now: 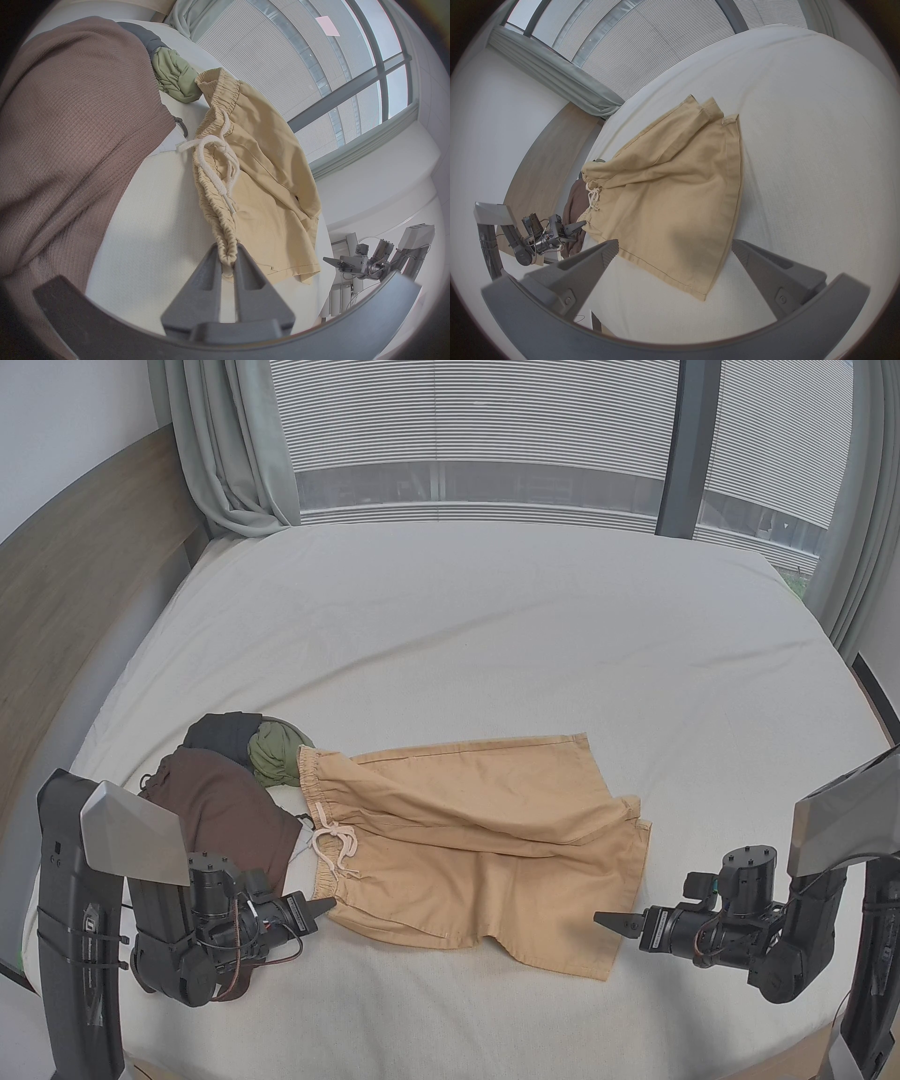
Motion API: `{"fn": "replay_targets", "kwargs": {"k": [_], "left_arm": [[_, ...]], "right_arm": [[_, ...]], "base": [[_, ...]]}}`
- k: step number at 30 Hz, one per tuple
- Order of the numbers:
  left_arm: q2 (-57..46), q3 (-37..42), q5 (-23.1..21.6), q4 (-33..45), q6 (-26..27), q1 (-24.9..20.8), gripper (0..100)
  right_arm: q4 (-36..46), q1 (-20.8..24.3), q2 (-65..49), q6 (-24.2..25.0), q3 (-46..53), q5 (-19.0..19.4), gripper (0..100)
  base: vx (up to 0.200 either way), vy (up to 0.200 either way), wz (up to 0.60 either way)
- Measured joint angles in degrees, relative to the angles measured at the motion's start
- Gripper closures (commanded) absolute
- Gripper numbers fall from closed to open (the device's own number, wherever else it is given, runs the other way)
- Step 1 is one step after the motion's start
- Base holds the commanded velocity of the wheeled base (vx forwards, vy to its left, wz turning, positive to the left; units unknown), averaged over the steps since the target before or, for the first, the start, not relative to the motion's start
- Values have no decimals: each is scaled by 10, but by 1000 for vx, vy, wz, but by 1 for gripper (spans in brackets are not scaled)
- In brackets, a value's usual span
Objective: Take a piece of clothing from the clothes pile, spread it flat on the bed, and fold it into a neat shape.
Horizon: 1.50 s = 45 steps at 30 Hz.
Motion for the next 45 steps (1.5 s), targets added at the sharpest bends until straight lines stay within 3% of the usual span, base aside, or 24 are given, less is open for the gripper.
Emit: {"fn": "replay_targets", "kwargs": {"k": [4, 14, 20, 30, 40, 41, 45], "left_arm": [[0, 0, 0, 0, 0, 0, 100], [0, 0, 0, 0, 0, 0, 100], [0, 0, 0, 0, 1, 0, 100], [0, 1, 0, 0, 1, 0, 100], [0, 0, 0, 0, 2, 0, 100], [0, 0, 0, 0, 2, 0, 100], [0, 1, 0, 0, 2, 0, 100]], "right_arm": [[-48, 8, 36, -4, 17, -3, 0], [-57, 22, 94, -13, 46, -27, 0], [-59, 50, 112, 28, 29, -62, 0], [-58, 85, 127, 77, -3, -68, 0], [-58, 91, 130, 100, -14, -70, 0], [-58, 91, 130, 101, -15, -73, 100], [-57, 91, 132, 103, -16, -80, 100]], "base": [[0, 0, 0], [0, 0, 0], [0, 0, 0], [0, 0, 0], [0, 0, 0], [0, 0, 0], [0, 0, 0]]}}
